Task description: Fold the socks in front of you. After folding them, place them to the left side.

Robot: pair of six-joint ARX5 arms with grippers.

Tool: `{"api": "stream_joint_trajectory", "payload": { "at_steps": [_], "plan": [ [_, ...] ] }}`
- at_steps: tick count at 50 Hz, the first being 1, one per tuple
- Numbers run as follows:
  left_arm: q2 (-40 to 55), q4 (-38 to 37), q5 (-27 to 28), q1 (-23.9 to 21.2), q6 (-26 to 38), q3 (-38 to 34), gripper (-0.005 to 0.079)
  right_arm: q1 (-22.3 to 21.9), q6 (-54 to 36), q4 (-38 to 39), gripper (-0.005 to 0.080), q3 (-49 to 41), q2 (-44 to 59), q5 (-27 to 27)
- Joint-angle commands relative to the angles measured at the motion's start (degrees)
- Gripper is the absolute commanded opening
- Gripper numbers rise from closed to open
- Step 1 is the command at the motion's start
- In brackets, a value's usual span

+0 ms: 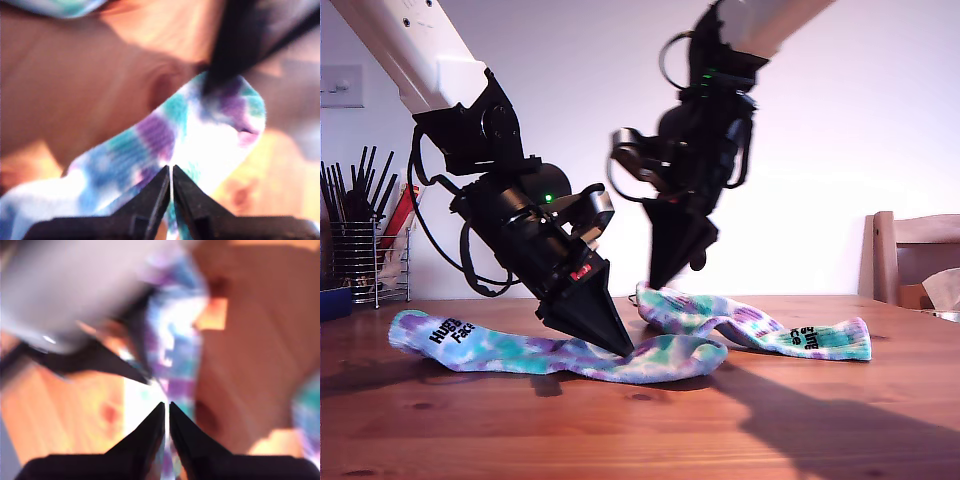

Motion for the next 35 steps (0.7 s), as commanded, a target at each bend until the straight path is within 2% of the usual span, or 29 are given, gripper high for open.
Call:
{"api": "stream_joint_trajectory", "payload": {
  "at_steps": [1,7,12,17,24,35],
  "plan": [
    [1.42,-0.28,1.05,0.76,-0.74,2.73,-0.002,-0.39,0.2,-0.07,-0.0011,-0.22,1.18,-0.09],
    [0.31,-2.01,1.38,1.46,-1.77,5.75,-0.0021,-0.68,0.2,-0.07,-0.0011,-0.22,1.16,-0.22],
    [-0.07,-6.64,0.83,2.71,-2.27,8.76,-0.002,-0.52,0.22,-0.07,-0.0011,-0.22,1.16,-2.19],
    [-0.07,-11.45,-1.25,4.55,-2.62,11.26,-0.002,0.33,0.2,-0.04,-0.0011,-0.22,1.16,-4.22],
    [-0.09,-16.57,-7.08,7.28,-2.67,13.0,-0.002,1.64,-0.28,-0.04,-0.0011,-0.24,1.18,-5.27],
    [-0.48,-20.9,-10.4,11.43,-2.99,13.14,-0.002,3.13,-0.15,4.11,-0.0011,-0.24,1.2,-6.8]
  ]
}}
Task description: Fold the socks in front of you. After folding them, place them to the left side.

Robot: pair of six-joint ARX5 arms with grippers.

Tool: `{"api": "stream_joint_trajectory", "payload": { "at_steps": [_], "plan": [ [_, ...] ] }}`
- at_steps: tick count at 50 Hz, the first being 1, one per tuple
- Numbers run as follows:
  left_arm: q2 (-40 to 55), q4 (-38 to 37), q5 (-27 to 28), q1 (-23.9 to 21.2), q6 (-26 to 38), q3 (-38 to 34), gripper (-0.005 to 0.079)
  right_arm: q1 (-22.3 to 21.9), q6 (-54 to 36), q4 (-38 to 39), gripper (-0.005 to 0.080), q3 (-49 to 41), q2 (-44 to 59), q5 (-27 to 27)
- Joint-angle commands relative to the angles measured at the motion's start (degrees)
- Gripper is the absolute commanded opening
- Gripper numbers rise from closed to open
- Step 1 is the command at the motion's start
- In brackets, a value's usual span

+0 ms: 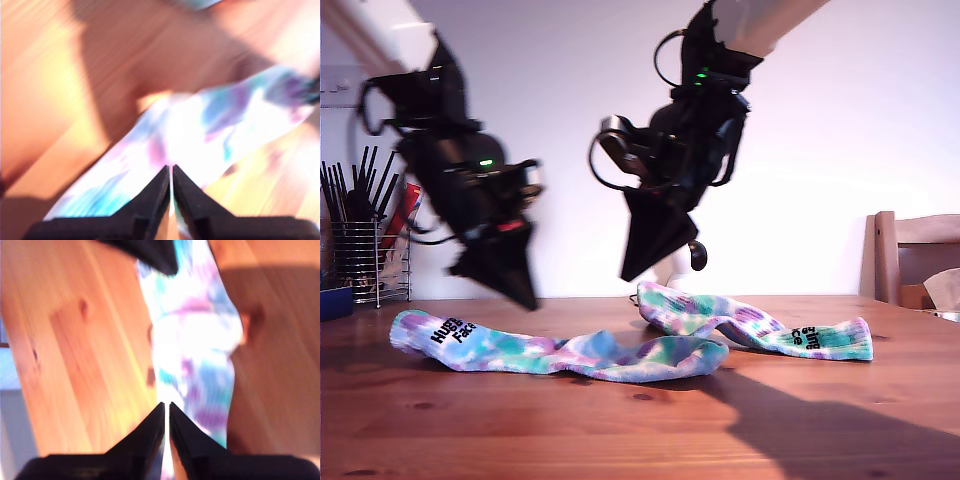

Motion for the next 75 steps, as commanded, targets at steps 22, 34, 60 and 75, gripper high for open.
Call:
{"api": "stream_joint_trajectory", "payload": {
  "at_steps": [22,34,60,75],
  "plan": [
    [-6.64,-2.03,-9.84,4.44,-7.74,0.37,-0.002,4.72,6.1,11.32,-0.0011,-0.24,5.14,-0.33],
    [-7.78,-4.17,-10.49,6.78,-15.41,0.42,0.0438,5.27,6.49,13.55,-0.0011,-0.24,7.28,-0.42],
    [-7.54,-6.54,-13.6,8.74,-21.51,0.39,0.0492,5.2,7.45,16.55,-0.0011,-0.24,8.7,-0.33],
    [-5.73,-5.95,-14.1,8.74,-22.23,0.28,0.048,5.11,7.48,16.79,-0.0011,-0.24,8.72,-0.39]
  ]
}}
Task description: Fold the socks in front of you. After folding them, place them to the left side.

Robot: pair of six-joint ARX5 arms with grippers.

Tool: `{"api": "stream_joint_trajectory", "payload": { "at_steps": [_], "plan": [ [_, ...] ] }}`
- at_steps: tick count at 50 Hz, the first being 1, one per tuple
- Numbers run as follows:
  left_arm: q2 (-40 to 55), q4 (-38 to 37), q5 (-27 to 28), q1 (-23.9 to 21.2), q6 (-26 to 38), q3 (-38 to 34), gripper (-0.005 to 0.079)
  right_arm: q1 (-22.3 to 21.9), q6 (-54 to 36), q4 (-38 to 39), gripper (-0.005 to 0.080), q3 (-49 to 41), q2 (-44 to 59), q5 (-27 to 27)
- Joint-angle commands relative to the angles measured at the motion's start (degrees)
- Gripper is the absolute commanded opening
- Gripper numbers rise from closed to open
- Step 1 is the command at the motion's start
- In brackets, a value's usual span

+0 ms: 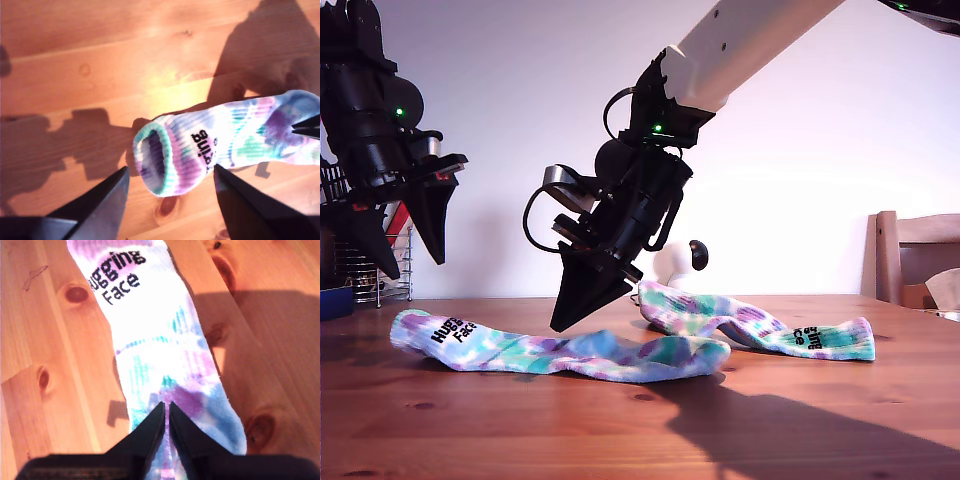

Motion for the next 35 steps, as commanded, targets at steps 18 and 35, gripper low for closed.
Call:
{"api": "stream_joint_trajectory", "payload": {
  "at_steps": [18,35],
  "plan": [
    [4.76,0.35,-0.31,0.02,-0.13,-0.28,0.048,0.11,0.11,0.72,-0.0011,-0.22,1.77,-0.44],
    [6.29,0.87,-0.35,-0.37,-0.09,-0.28,0.0478,0.11,0.37,-0.24,-0.0011,-0.22,2.29,-0.44]
  ]
}}
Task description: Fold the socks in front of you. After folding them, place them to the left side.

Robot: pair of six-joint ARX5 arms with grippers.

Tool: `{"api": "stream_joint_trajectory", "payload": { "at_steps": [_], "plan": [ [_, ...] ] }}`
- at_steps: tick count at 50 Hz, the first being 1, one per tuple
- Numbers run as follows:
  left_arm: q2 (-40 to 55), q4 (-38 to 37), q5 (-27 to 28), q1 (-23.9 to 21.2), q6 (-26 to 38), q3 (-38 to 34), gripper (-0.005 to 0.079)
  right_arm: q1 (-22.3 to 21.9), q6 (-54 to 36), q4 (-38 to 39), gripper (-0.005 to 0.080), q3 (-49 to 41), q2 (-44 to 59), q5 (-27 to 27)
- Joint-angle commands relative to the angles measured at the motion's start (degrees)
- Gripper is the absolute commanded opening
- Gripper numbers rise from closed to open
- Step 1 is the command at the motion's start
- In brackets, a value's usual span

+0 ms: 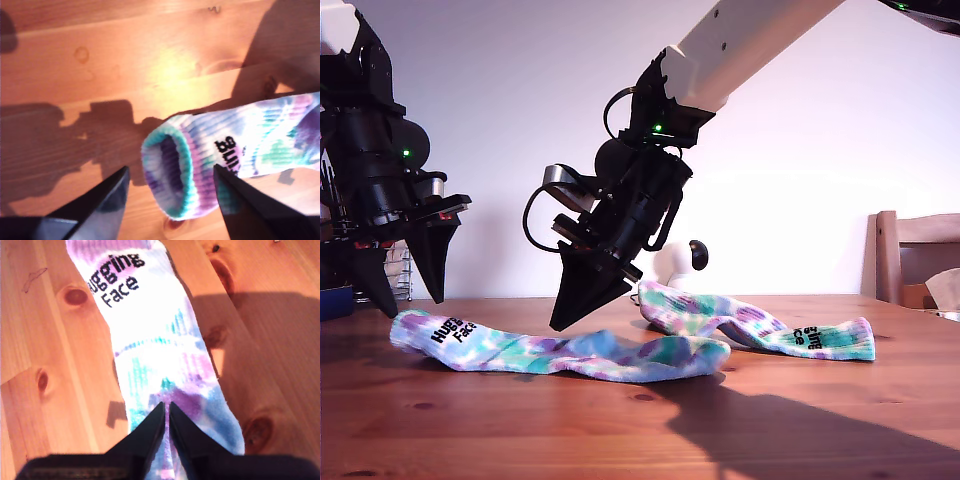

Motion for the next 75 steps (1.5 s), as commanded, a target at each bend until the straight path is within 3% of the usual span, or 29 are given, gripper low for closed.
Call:
{"api": "stream_joint_trajectory", "payload": {
  "at_steps": [1,25,42,75],
  "plan": [
    [1.27,0.31,0.0,-0.2,-0.07,-0.28,0.0478,0.11,0.28,-0.83,-0.0011,-0.22,2.36,-0.44],
    [1.27,0.39,0.0,-1.38,-0.07,-0.28,0.0477,0.11,1.36,-12.22,-0.0011,-0.2,2.38,8.31],
    [1.27,-0.5,-0.26,-2.58,0.15,-0.28,0.0452,0.17,1.49,-14.56,-0.0011,-0.2,2.38,13.84],
    [2.93,-0.72,-1.97,-3.17,1.03,-0.31,0.0401,0.66,1.51,-15.39,-0.0011,-0.22,2.38,14.16]
  ]
}}
